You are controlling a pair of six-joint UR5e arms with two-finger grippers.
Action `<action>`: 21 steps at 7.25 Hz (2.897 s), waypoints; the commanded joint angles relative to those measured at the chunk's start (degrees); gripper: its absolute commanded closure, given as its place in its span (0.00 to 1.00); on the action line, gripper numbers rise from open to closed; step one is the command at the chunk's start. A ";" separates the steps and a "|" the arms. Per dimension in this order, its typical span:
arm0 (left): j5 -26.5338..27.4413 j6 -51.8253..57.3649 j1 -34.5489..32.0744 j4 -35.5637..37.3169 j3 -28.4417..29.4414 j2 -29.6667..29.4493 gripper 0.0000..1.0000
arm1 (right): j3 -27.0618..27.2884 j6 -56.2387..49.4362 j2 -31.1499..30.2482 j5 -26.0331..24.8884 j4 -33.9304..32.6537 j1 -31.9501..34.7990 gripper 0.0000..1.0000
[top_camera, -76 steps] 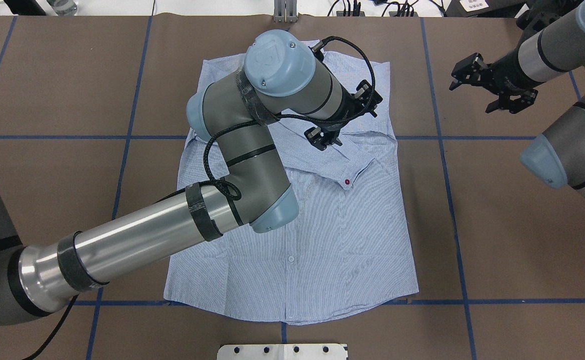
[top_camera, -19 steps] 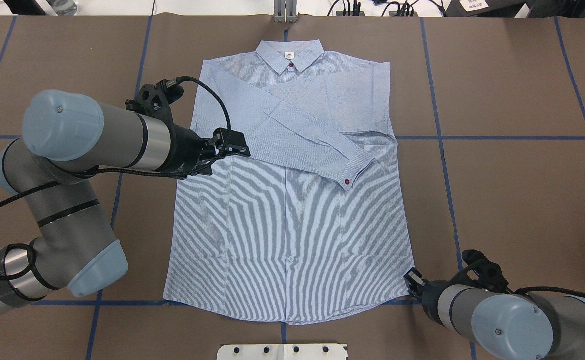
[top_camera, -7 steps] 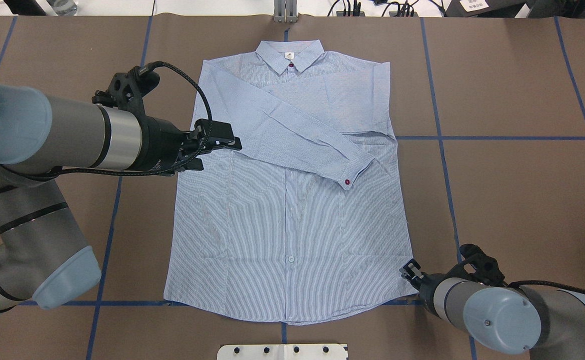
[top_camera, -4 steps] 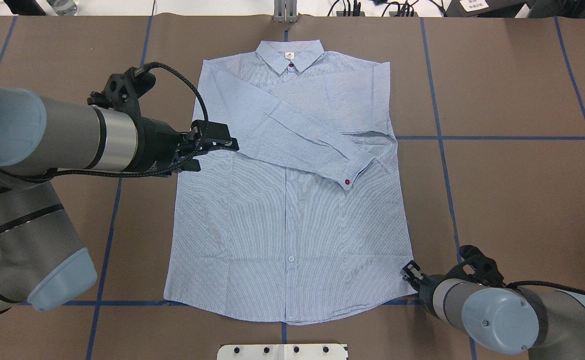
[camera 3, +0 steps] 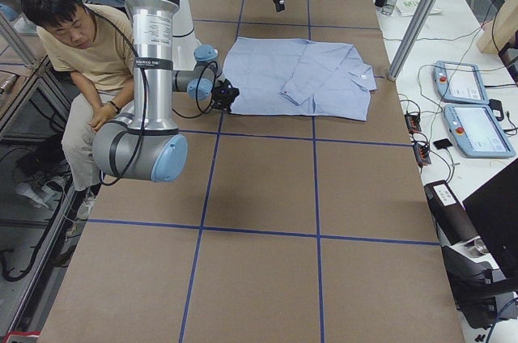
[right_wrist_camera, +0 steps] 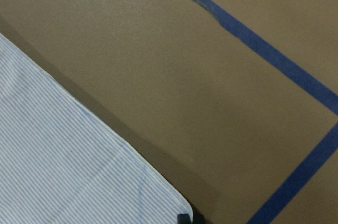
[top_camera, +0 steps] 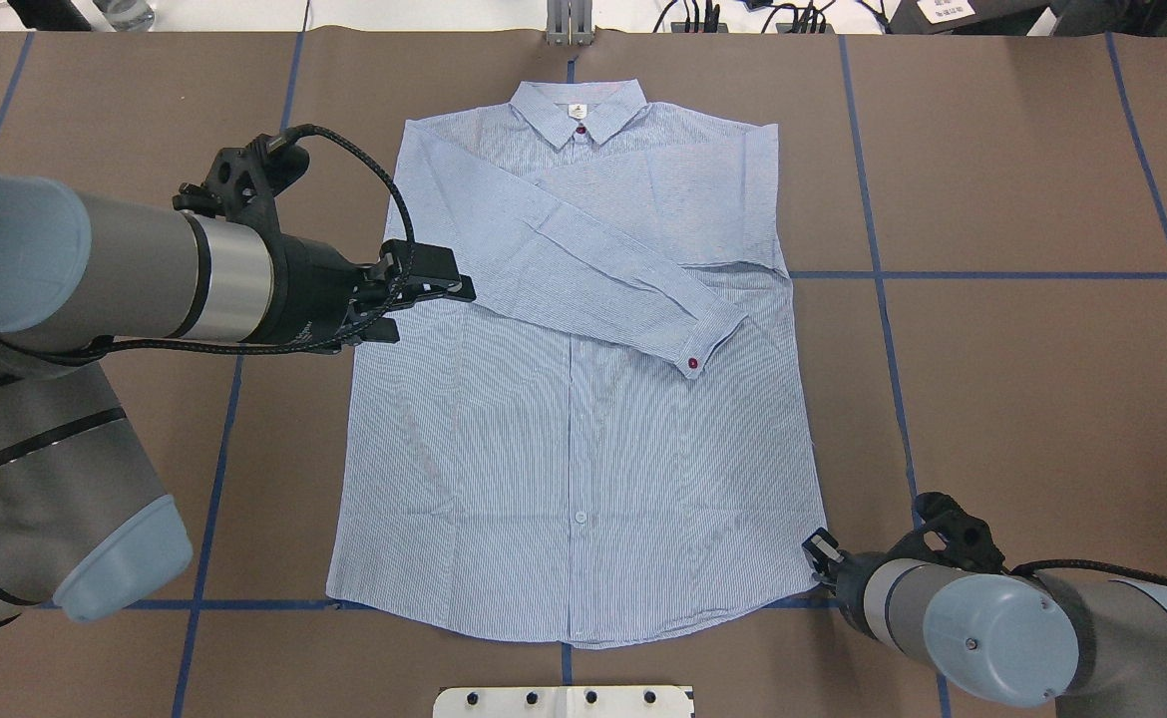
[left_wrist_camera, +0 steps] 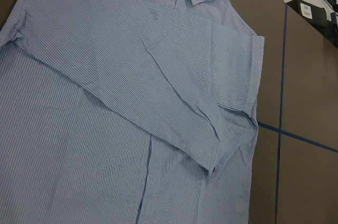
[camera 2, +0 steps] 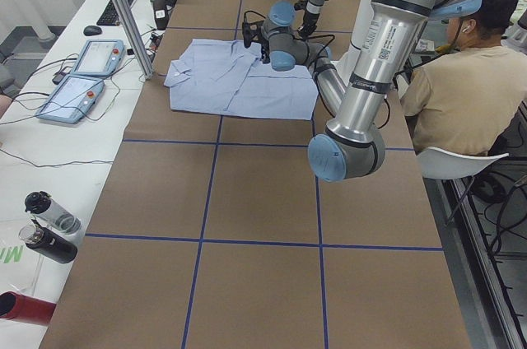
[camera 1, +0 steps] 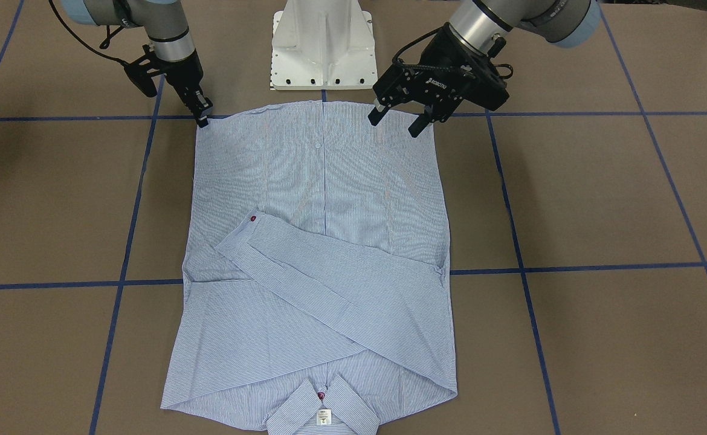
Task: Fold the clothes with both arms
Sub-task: 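Slide the left gripper along the shirt's side edge toward the hem corner nearest it, then grasp the two hem corners nearest the robot with both grippers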
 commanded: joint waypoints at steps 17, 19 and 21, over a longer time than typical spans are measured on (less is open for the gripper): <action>18.02 -13.36 25.84 11.60 -1.84 17.86 0.21 | 3.26 -0.97 -0.97 8.53 -0.08 3.51 1.00; 18.02 -13.45 26.45 11.60 -1.23 17.77 0.25 | 3.17 -0.97 -0.97 8.53 0.01 3.51 1.00; 18.02 -13.45 26.63 11.60 -0.96 17.60 0.29 | 3.17 -0.97 -0.97 8.53 -0.08 3.51 1.00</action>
